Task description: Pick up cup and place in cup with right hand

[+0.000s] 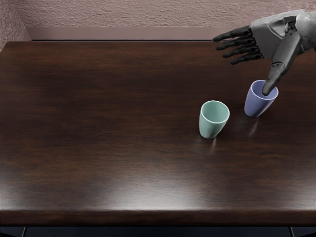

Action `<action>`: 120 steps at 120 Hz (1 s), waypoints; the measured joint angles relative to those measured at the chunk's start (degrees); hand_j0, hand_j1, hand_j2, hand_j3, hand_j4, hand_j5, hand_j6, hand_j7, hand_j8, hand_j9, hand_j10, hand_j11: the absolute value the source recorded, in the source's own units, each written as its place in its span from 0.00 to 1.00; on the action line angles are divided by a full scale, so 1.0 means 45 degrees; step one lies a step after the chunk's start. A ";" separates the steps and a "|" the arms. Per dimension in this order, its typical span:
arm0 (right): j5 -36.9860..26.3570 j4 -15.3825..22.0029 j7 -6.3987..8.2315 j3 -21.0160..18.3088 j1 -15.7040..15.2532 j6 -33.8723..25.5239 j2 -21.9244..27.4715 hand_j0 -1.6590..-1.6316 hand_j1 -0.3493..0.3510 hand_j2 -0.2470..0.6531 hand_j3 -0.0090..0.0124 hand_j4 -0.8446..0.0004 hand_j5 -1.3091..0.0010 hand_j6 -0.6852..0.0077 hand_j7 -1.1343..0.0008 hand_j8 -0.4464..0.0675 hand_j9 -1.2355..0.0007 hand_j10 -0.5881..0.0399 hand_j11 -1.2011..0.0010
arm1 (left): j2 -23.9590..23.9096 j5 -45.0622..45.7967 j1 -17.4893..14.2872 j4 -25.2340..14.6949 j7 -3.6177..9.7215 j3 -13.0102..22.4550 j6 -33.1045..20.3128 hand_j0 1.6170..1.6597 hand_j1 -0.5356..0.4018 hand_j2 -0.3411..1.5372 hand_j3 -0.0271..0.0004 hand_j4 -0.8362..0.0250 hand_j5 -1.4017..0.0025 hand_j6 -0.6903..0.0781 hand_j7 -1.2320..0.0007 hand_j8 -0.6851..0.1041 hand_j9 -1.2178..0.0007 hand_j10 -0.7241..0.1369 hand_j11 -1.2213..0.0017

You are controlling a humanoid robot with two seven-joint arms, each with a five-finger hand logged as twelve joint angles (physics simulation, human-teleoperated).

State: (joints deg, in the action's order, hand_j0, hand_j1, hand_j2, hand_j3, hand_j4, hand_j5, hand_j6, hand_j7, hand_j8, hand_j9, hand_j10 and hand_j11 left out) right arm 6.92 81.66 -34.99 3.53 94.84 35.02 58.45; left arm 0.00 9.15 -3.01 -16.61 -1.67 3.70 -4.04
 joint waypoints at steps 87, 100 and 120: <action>-0.6888 0.1617 -0.0003 -0.2229 -0.0161 -0.8289 -0.4267 0.04 0.04 0.27 0.42 0.97 0.98 0.95 0.97 0.82 0.98 0.90 0.98 | 0.0000 -0.0002 0.0003 0.0000 0.0000 -0.0001 0.0000 0.96 0.94 0.18 0.99 0.97 0.99 0.89 1.00 0.86 1.00 0.84 0.99; -0.7366 0.1887 -0.0003 -0.2605 -0.0587 -0.8915 -0.4188 0.04 0.04 0.27 0.42 0.97 0.98 0.95 0.97 0.82 0.98 0.90 0.97 | 0.0000 -0.0002 -0.0014 0.0000 0.0000 0.0000 0.0000 0.96 0.94 0.18 0.99 0.97 0.99 0.89 1.00 0.86 1.00 0.84 0.99; -0.7572 0.2616 -0.0003 -0.2720 -0.1271 -0.9218 -0.3717 0.04 0.04 0.27 0.42 0.97 0.98 0.95 0.97 0.82 0.98 0.90 0.98 | 0.0000 -0.0002 -0.0005 0.0000 0.0000 0.0001 0.0000 0.96 0.94 0.18 0.99 0.97 0.99 0.89 1.00 0.86 1.00 0.84 0.99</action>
State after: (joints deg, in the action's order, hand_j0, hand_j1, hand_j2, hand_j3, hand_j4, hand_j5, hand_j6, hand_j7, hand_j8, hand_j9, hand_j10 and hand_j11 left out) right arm -27.16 93.43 -35.00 -8.71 89.12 -6.46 41.73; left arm 0.00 9.14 -3.04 -16.61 -1.67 3.71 -4.04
